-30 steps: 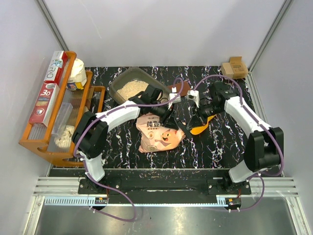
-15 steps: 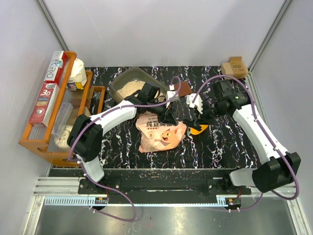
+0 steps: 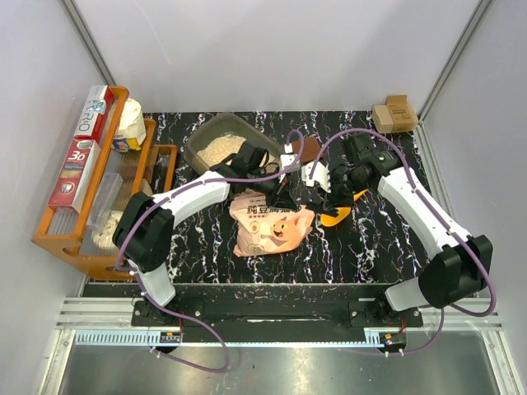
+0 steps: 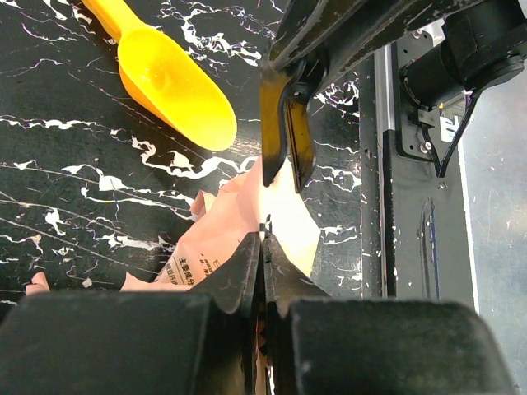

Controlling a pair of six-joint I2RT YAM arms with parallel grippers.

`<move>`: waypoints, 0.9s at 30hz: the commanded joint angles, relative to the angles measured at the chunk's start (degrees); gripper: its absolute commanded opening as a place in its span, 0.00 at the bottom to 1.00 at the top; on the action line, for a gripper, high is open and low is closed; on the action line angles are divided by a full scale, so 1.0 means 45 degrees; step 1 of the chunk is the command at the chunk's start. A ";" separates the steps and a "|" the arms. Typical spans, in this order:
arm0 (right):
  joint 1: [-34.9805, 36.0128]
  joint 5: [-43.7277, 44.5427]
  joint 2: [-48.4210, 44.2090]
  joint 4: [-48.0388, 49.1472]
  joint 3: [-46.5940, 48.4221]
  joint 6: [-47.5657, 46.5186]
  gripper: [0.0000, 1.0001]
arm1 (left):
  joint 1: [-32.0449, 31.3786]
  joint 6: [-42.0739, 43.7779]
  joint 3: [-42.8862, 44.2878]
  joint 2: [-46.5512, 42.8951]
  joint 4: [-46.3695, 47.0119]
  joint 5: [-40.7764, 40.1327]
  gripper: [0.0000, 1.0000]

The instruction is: Fill the litter box with clean litter

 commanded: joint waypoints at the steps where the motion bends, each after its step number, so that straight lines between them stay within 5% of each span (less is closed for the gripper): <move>1: 0.0276 0.0323 0.0181 0.0141 0.0746 -0.0450 0.00 | 0.0022 -0.0117 -0.0165 -0.0524 0.0420 0.0465 0.03; 8: 0.0804 0.0870 0.0787 -0.0132 0.1077 -0.0548 0.00 | 0.0003 -0.0293 -0.0067 -0.0543 0.0538 0.0563 0.05; 17: 0.1331 0.1123 0.1138 -0.0504 0.1508 -0.0587 0.00 | 0.0860 0.0135 -0.0750 -0.1655 -0.0455 0.0251 0.40; 27: 0.2054 0.1534 0.1763 -0.1167 0.2405 -0.0685 0.00 | 0.1409 0.2812 -0.2469 -0.3374 -0.3153 -0.0666 0.41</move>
